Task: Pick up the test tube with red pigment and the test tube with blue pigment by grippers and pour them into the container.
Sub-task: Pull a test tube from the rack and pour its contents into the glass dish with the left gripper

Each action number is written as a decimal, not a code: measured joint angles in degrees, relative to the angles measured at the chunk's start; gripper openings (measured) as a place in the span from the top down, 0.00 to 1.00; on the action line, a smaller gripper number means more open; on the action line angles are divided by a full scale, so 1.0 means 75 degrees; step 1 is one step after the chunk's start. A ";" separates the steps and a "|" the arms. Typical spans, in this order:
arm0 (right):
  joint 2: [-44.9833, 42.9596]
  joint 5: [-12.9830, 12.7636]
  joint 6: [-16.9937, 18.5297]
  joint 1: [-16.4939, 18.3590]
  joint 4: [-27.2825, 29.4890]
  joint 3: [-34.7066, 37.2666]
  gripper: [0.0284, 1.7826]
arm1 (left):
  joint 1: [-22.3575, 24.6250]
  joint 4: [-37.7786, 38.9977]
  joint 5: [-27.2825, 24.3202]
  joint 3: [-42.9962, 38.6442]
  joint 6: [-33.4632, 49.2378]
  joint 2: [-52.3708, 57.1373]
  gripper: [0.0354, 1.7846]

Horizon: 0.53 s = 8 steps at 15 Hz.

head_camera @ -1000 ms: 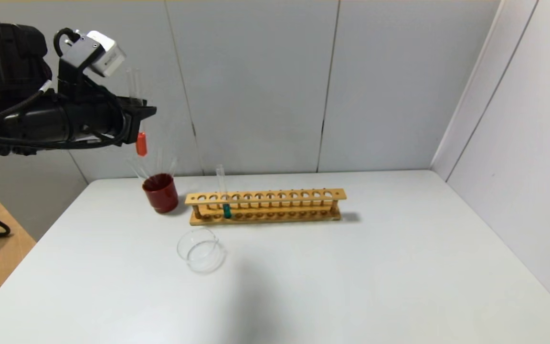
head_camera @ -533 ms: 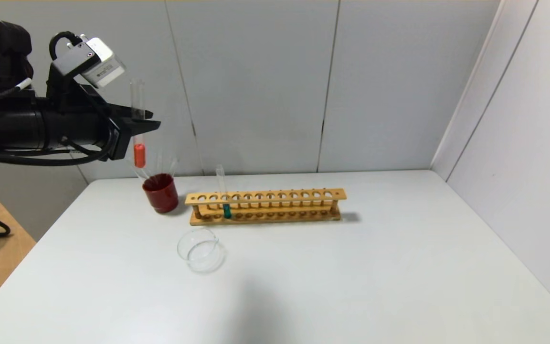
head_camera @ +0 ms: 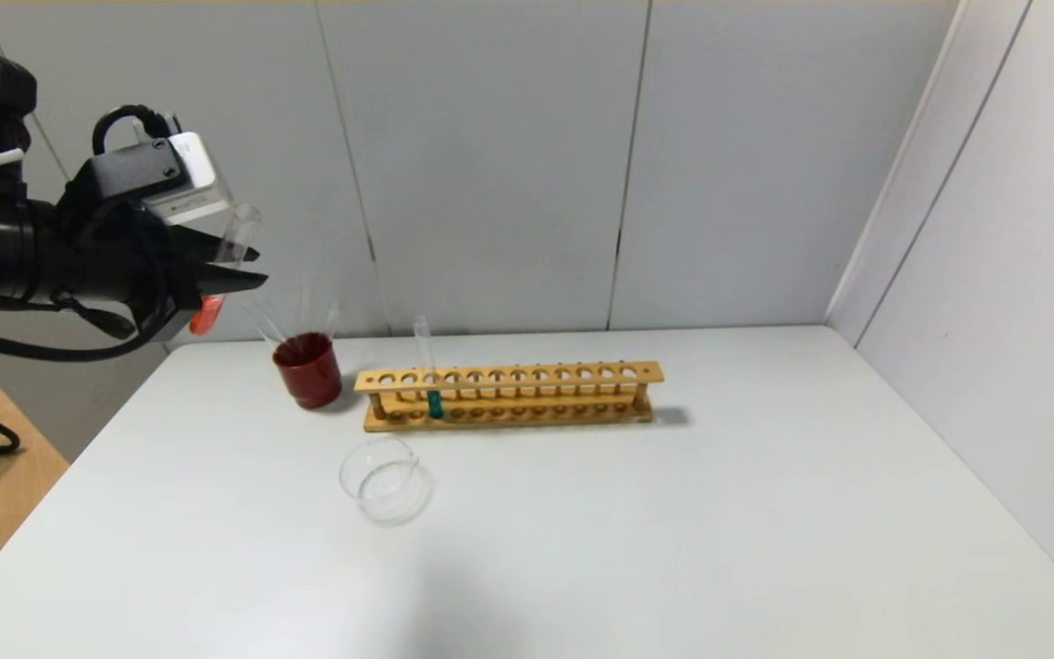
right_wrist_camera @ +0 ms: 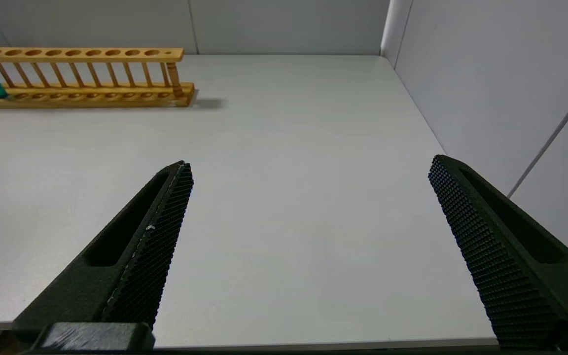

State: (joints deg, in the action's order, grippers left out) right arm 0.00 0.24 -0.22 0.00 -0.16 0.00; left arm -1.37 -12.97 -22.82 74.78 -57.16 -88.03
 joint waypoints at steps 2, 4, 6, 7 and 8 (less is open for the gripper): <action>0.0000 0.0000 -0.0003 0.0000 0.0000 0.0000 0.02 | 0.0007 -0.0530 0.0257 0.0029 -0.0611 0.0182 0.83; 0.0000 0.0000 -0.0003 0.0000 0.0000 0.0000 0.02 | 0.0083 -0.0588 0.0743 0.0073 -0.1201 0.0260 0.83; 0.0000 -0.0003 -0.0003 0.0000 0.0003 0.0000 0.02 | 0.0182 -0.0626 0.0949 0.0172 -0.2003 0.0278 0.83; 0.0000 0.0000 -0.0003 0.0000 0.0000 0.0000 0.02 | 0.0200 -0.0621 0.0956 0.0176 -0.2407 0.0281 0.83; 0.0000 -0.0003 0.0000 0.0000 0.0000 0.0000 0.02 | 0.0203 -0.0626 0.0964 0.0122 -0.2584 0.0293 0.83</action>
State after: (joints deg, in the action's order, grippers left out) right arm 0.00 0.22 -0.22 0.00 -0.16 0.00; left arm 0.16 -17.66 -15.59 75.69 -76.54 -85.83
